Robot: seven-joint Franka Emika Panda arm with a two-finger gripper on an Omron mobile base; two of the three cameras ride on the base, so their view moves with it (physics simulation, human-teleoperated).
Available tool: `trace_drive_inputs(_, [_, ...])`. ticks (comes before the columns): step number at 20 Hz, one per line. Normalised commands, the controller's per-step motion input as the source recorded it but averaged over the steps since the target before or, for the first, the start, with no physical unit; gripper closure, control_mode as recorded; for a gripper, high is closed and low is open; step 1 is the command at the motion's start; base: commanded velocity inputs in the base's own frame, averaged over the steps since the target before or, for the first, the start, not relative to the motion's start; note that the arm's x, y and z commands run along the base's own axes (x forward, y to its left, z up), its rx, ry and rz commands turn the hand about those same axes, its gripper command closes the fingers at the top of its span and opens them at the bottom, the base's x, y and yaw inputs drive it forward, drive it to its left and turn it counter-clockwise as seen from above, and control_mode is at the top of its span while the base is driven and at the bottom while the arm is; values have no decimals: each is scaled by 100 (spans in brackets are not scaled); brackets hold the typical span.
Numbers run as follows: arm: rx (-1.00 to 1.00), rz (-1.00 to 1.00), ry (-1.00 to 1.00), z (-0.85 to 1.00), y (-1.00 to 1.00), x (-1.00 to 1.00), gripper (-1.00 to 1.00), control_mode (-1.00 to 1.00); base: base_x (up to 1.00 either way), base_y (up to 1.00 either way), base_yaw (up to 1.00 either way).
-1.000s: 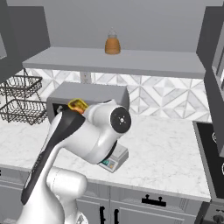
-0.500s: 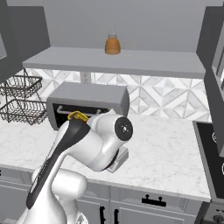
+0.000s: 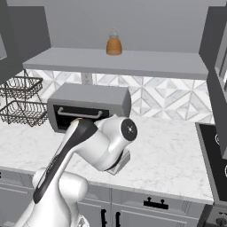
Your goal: Pick the canned food and place it on the digital scale for weighing, and close the cabinet.
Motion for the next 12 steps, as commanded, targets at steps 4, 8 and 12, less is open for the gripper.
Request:
trace_drive_inputs(4, [0, 0, 8, -23, -6, 29, 100, -100, 0, 0, 0])
trace_drive_inputs(8, [0, 1, 6, -19, -8, 12, 100, -100, 0, 0, 0])
trace_drive_inputs(12, [0, 5, 10, -28, -30, 11, 100, -100, 0, 0, 0])
